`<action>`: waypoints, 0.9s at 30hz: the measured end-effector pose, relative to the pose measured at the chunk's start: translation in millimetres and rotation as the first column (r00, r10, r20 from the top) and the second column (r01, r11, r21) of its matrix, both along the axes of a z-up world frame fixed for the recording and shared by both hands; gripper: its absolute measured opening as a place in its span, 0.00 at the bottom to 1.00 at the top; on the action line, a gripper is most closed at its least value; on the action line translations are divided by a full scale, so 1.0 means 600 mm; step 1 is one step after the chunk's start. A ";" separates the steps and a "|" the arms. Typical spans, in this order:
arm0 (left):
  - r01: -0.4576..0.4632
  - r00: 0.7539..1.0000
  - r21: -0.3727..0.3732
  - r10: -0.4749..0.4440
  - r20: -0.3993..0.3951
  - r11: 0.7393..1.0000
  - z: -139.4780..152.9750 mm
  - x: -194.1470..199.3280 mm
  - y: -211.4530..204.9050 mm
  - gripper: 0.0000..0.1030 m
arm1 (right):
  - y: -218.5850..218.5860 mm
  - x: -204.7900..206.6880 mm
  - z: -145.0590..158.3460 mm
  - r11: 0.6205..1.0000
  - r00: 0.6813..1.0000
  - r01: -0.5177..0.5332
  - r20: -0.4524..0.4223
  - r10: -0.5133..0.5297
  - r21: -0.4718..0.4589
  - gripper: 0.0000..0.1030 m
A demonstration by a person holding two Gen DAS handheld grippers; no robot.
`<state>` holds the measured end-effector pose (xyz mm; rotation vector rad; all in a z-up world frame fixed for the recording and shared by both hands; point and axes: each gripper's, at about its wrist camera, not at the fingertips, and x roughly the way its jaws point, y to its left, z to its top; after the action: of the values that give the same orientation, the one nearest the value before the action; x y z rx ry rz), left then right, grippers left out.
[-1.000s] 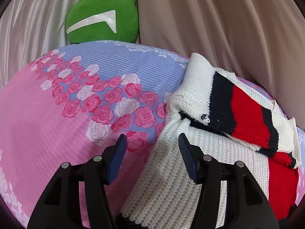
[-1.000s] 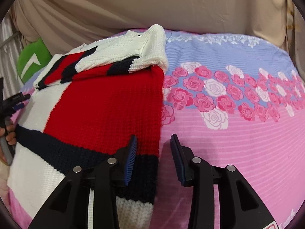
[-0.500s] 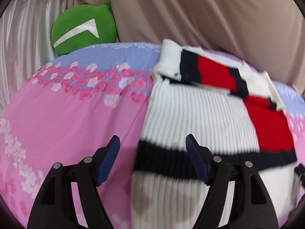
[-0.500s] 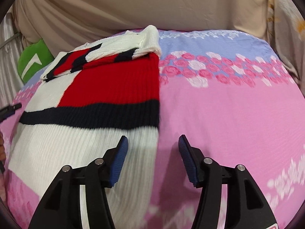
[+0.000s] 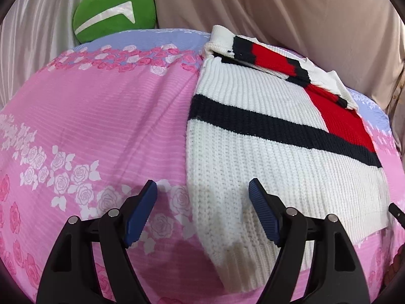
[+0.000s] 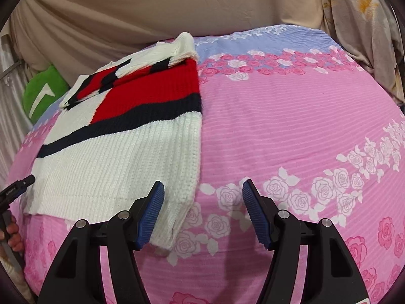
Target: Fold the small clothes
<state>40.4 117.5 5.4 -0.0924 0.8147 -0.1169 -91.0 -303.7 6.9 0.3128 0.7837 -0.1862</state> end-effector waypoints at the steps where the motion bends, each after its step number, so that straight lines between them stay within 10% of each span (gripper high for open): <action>1: 0.007 1.000 -0.012 -0.007 -0.001 1.000 0.001 0.000 -0.002 0.72 | -0.002 0.000 -0.002 1.000 1.000 0.012 -0.007 -0.012 0.002 0.61; 27: -0.007 1.000 -0.014 0.007 0.002 1.000 -0.003 -0.024 -0.015 0.75 | 0.006 -0.012 -0.002 1.000 1.000 -0.011 0.004 0.011 0.020 0.67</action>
<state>25.7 108.4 3.5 -0.1088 0.8113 -0.1163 -98.4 -300.2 5.5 0.3273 0.7837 -0.1674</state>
